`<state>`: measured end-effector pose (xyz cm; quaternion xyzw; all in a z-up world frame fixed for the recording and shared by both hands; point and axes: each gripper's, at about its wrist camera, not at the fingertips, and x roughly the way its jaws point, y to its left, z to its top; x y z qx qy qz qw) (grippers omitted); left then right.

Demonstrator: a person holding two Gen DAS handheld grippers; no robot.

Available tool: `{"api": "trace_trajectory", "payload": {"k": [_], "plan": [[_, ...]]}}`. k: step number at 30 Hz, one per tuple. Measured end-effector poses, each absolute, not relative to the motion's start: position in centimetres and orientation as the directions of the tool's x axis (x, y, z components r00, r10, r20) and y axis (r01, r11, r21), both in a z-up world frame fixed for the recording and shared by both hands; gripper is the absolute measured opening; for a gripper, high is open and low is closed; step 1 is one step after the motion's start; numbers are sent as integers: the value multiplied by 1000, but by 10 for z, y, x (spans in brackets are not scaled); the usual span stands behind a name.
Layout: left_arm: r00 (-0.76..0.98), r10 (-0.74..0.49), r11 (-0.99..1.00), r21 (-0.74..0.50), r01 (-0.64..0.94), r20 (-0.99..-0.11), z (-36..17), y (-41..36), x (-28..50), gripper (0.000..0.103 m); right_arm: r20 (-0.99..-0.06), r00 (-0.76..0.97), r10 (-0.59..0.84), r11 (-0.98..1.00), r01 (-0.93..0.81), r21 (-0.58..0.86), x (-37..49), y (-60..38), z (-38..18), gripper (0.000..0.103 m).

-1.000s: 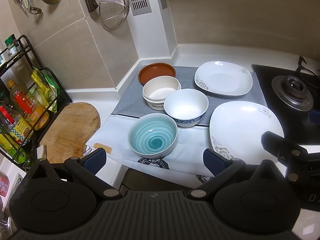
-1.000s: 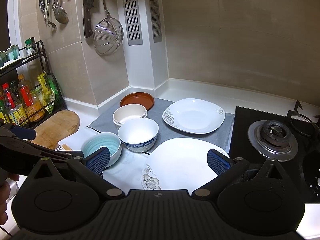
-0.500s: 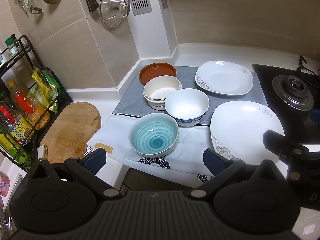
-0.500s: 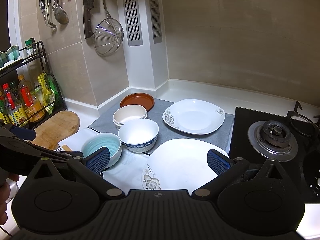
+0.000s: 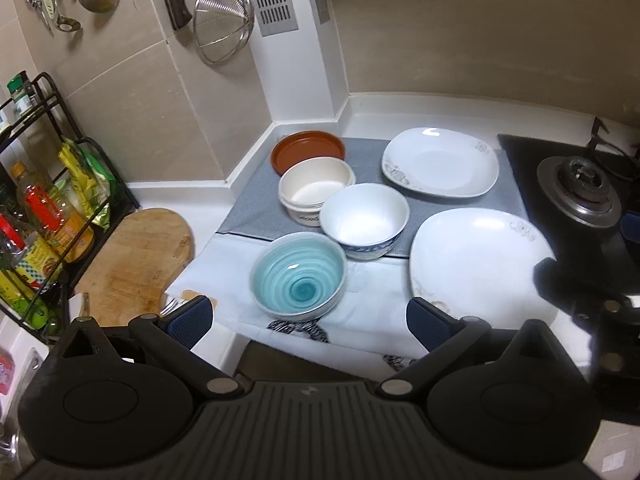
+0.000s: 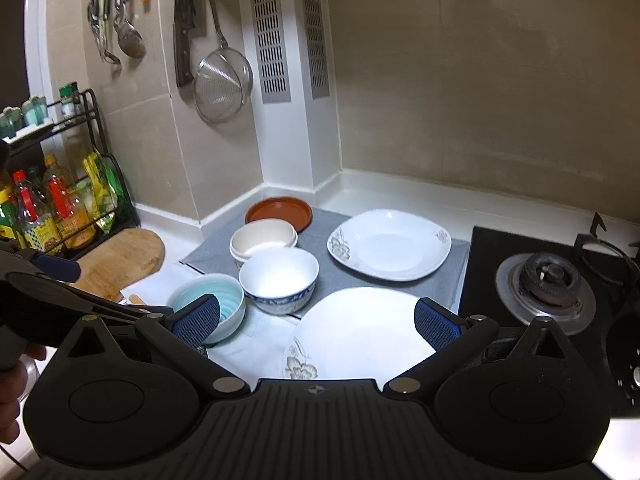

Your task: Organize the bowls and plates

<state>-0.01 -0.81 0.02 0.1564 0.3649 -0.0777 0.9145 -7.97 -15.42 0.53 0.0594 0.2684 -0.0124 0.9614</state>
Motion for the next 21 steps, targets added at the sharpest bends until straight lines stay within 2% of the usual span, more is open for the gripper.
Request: {"api": "trace_trajectory", "payload": {"k": [5, 9, 12, 17, 21], "plan": [[722, -76, 943, 187, 277, -687, 1, -19, 3, 103, -469, 883, 22, 987, 55, 151, -96, -182, 8, 103], [689, -105, 934, 168, 317, -717, -10, -36, 10, 103, -463, 885, 54, 960, 82, 269, -107, -214, -6, 103], [650, -150, 925, 127, 358, -745, -24, -43, 14, 103, -536, 840, 80, 936, 121, 329, -106, -236, -24, 103], [579, -225, 906, 50, 420, -784, -53, -47, 31, 103, -616, 787, -47, 932, 257, 257, -100, -251, -47, 103], [527, -276, 890, -6, 456, -804, -75, -50, 56, 103, -638, 767, -72, 923, 293, 249, -82, -261, -62, 103]]}}
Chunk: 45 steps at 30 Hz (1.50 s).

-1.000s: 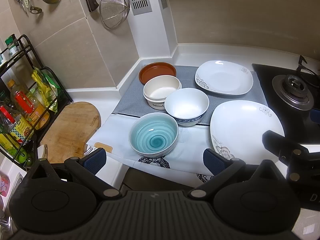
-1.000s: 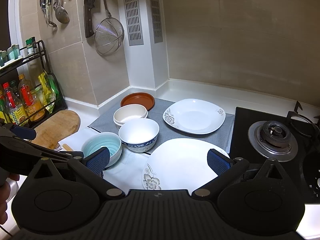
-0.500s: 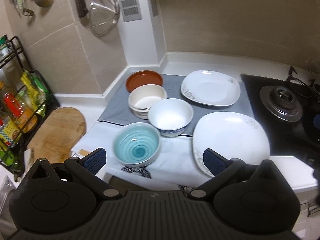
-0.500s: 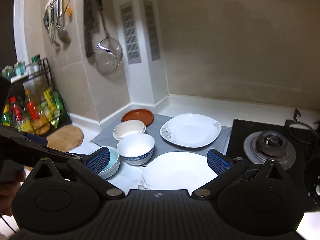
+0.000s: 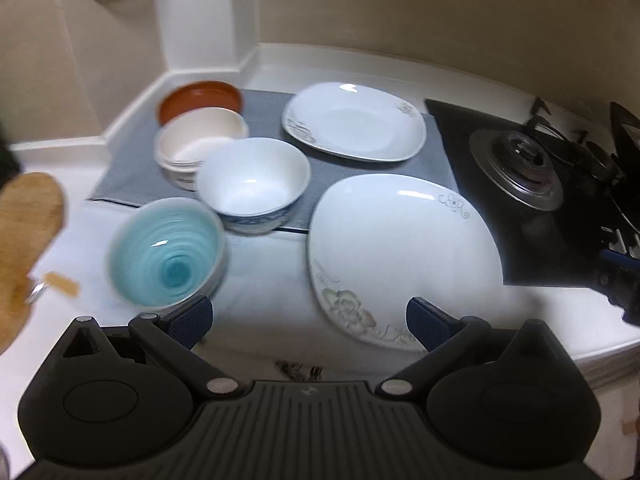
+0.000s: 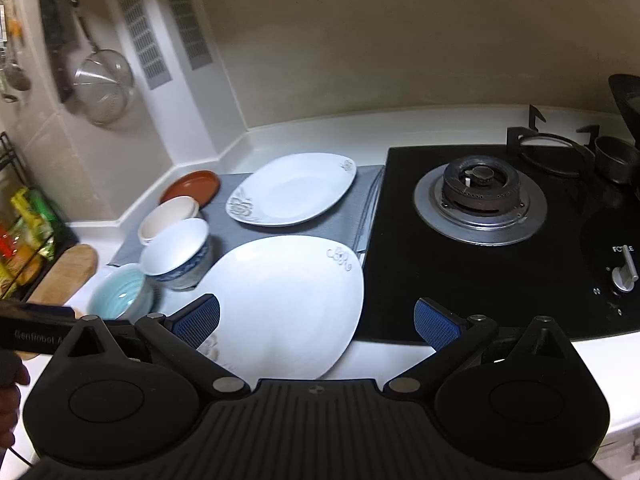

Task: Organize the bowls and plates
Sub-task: 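Reach the right tool to the large white floral plate rim while the left tool grasps it too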

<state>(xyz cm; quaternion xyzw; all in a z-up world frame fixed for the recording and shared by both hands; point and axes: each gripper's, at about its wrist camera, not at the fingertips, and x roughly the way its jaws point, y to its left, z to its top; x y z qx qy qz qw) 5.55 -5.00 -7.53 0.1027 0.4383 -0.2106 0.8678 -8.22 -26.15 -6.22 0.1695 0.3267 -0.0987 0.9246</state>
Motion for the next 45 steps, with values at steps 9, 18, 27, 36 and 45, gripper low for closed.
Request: {"api": "trace_trajectory", "payload": {"k": [9, 18, 27, 36, 45], "plan": [[373, -411, 807, -141, 574, -832, -118, -69, 113, 103, -761, 637, -123, 892, 408, 197, -32, -273, -103, 103], [236, -426, 782, -224, 582, -874, -148, -86, 147, 103, -808, 584, -79, 845, 469, 256, -8, -283, -127, 103], [190, -365, 807, -208, 553, -911, -164, -109, 163, 103, -821, 566, 71, 822, 433, 370, 16, -312, -152, 97], [225, -404, 812, -235, 534, -887, -162, -109, 165, 84, -799, 573, 183, 845, 323, 426, 33, -312, -157, 69], [285, -362, 855, -195, 481, -887, -155, -98, 170, 33, -816, 561, 141, 816, 400, 416, 26, -331, -158, 17]]}}
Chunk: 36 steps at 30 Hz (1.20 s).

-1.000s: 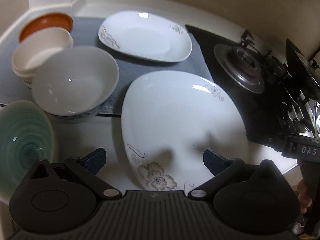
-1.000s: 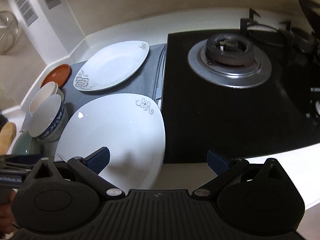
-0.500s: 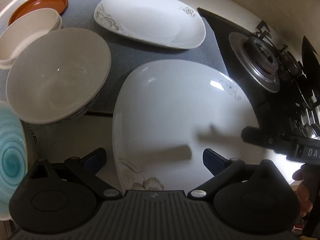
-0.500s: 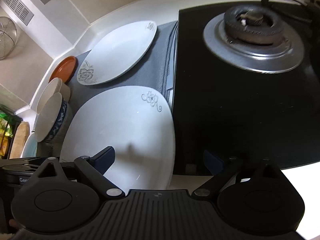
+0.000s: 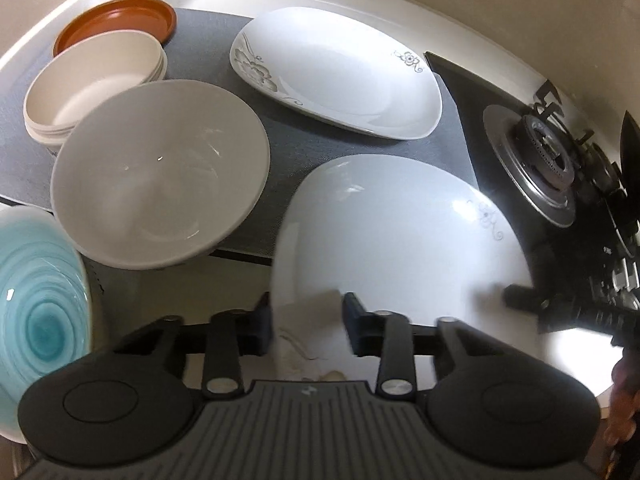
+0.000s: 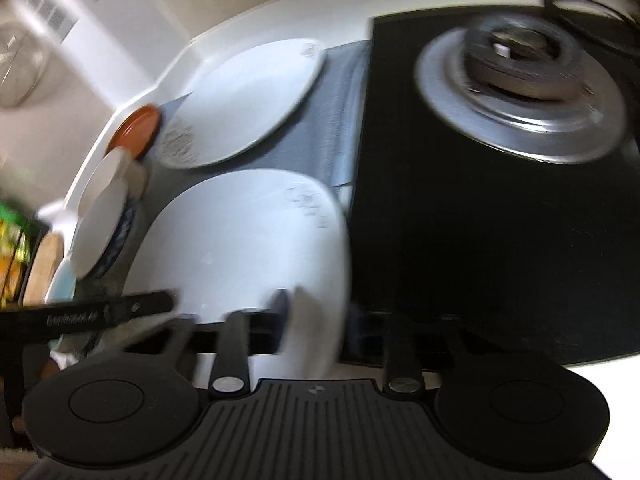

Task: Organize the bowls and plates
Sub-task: 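Reach the right tool to the large white floral plate rim while the left tool grasps it too, then lift the white plate with both tools and lower it onto the white plate on the mat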

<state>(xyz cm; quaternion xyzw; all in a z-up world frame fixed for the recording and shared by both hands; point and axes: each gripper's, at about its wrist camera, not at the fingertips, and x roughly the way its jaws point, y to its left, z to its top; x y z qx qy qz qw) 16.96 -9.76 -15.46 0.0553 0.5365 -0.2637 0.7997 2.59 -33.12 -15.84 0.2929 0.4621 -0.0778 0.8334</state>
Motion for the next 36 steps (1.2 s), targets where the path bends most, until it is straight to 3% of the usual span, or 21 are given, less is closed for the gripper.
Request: {"api": "trace_trajectory", "payload": {"k": [3, 19, 36], "plan": [[285, -385, 846, -213, 489, -878, -150, -98, 171, 29, -811, 567, 146, 783, 434, 444, 17, -343, -160, 12], [335, -452, 804, -215, 554, -827, -111, -131, 183, 26, -767, 634, 93, 754, 459, 470, -4, -371, -123, 12], [333, -396, 849, -202, 489, -856, -106, -154, 278, 26, -759, 646, 87, 798, 411, 441, 91, -393, -120, 12]]}}
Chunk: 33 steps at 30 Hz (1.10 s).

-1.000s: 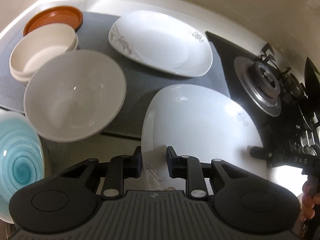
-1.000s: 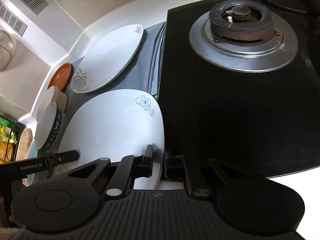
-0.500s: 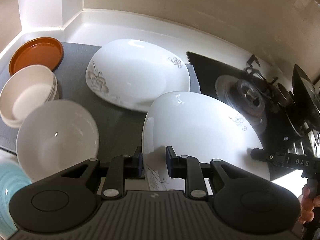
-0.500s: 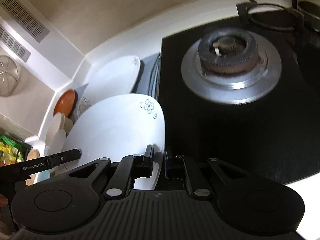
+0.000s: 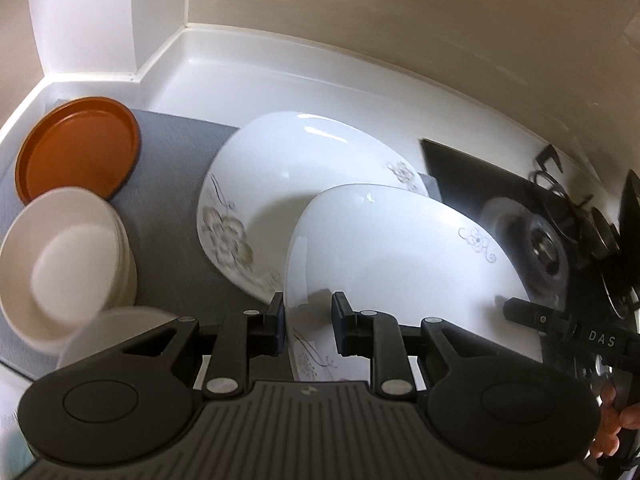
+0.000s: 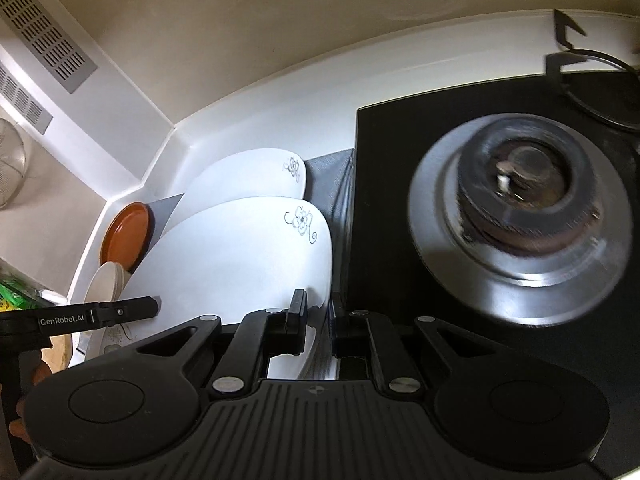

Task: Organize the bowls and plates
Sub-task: 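Lift the white plate with both tools and lower it onto the white plate on the mat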

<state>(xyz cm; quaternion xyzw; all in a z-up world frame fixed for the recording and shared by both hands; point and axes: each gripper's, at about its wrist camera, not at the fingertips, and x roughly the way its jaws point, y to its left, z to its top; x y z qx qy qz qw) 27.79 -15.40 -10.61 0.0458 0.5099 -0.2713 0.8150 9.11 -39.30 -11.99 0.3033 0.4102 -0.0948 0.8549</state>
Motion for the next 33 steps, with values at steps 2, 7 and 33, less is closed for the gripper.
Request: {"api": "trace_trajectory", "payload": {"k": [2, 7, 33], "plan": [[330, -387, 854, -199, 481, -861, -108, -157, 288, 26, -764, 639, 88, 801, 411, 436, 102, -394, -122, 12], [327, -366, 869, -194, 455, -871, -117, -161, 311, 28, -782, 617, 91, 810, 411, 419, 128, -396, -129, 12], [386, -255, 919, -98, 382, -886, -136, -179, 366, 35, -780, 626, -4, 870, 386, 306, 184, -381, -143, 13]]}}
